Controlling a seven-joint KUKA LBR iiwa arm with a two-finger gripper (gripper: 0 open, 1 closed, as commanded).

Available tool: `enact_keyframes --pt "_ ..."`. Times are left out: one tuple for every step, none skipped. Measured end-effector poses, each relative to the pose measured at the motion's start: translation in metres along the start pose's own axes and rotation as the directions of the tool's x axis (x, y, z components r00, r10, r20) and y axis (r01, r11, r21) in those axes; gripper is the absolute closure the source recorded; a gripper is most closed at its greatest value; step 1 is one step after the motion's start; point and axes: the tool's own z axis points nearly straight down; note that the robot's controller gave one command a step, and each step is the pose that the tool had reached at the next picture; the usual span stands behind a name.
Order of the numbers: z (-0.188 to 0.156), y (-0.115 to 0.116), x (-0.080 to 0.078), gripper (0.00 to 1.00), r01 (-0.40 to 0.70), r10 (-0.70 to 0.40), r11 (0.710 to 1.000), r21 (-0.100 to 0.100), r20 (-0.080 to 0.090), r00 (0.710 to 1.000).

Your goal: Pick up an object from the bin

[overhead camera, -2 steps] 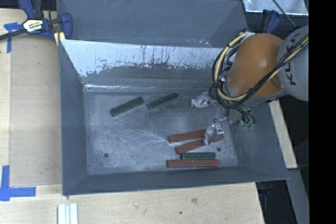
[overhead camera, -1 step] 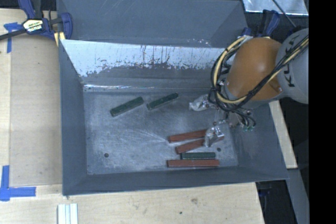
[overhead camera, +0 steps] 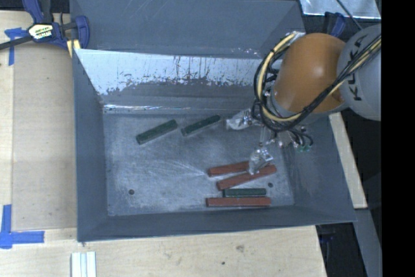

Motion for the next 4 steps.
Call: enact_keyframes --pt "0.0354 -0.0041 0.0049 0.00 -0.051 0.051 0.999 -0.001 -0.006 0.999" --pt "0.0360 0.0040 0.0125 1.00 0.154 -0.153 0.988 0.004 -0.029 0.988" --pt "0.0360 0.0040 0.0126 1.00 0.154 -0.153 0.988 0.004 -0.029 0.988" --pt "0.0324 0.0042 0.0135 1.00 0.153 -0.153 0.988 0.003 -0.027 0.988"
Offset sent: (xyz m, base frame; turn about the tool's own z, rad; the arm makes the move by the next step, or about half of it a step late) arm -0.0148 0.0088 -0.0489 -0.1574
